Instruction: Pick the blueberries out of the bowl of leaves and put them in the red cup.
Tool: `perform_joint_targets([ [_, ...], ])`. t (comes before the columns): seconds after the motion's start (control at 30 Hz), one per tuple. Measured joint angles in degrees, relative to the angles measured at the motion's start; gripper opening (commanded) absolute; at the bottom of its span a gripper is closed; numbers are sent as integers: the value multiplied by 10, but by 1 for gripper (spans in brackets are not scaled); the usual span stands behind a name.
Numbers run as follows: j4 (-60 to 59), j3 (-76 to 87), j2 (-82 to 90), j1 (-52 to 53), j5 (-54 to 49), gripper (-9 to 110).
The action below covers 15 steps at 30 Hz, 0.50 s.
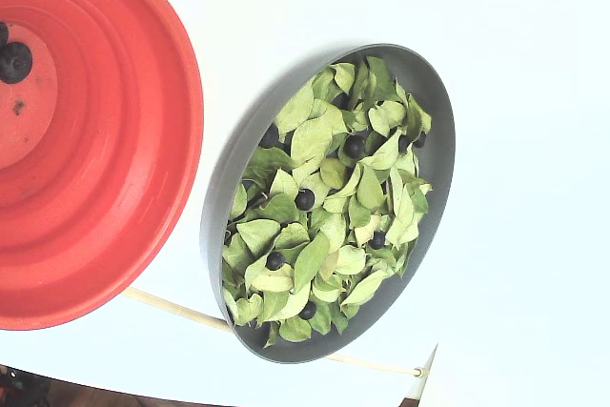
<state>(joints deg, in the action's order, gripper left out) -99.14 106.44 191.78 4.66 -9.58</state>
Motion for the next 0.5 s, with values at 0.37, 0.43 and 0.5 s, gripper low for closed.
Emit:
perform_joint_targets([
  [0.37,0,0,-60,-8,-3,16],
  [0.43,0,0,-65,-8,-8,15],
  [0.5,0,-1,-71,-8,-14,15],
])
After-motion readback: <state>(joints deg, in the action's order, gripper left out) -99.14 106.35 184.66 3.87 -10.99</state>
